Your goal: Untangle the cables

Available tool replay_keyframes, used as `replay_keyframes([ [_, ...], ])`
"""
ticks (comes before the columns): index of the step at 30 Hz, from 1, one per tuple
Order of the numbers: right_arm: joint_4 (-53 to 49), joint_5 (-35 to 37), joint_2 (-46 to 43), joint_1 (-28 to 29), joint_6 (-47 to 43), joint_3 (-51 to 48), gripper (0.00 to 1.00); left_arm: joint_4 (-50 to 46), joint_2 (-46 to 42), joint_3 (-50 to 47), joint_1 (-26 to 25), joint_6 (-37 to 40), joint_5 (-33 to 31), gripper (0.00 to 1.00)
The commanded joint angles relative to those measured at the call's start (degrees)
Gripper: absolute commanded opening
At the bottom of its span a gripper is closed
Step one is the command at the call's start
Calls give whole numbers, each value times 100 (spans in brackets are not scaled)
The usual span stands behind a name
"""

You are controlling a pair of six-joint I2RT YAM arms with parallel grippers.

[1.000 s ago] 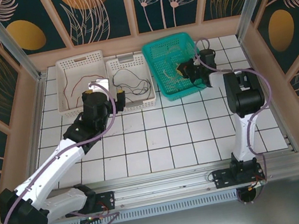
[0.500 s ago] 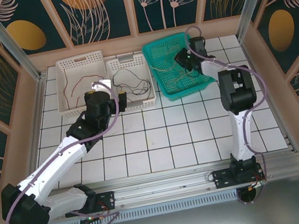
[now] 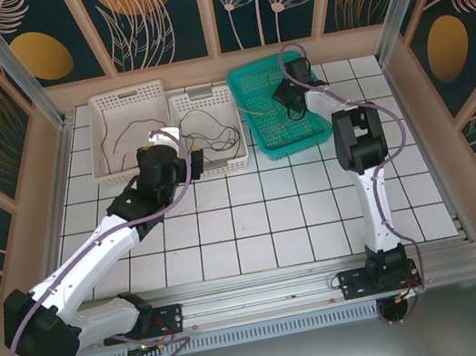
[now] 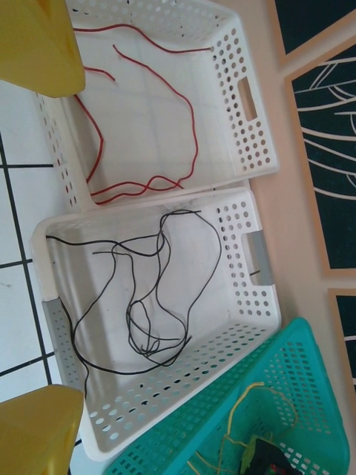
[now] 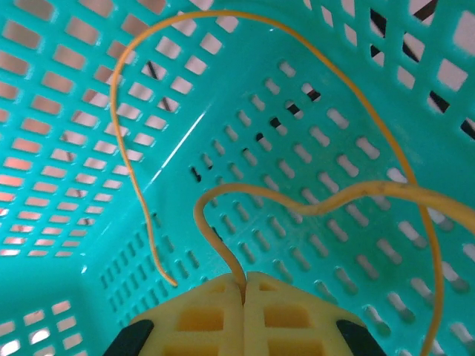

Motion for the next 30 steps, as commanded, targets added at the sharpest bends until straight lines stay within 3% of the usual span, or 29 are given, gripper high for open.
replay_keyframes([
  [1,-566,427,321,43,-231,482,0,-67,71,323,23,-23,83,98],
  [13,-1465,1347,1033,196,-572,1702,0,-146,158,376,21,-50,215,98],
  [20,-1497,1481,657,350,-862,1699,1,-190,213,408,19,-58,283,98],
  [27,-1477,1409,261,381,-995,1532,28,-226,256,428,23,-58,330,98],
  [30,-1454,1395,98,385,-1014,1447,33,-238,272,436,21,-62,347,98],
])
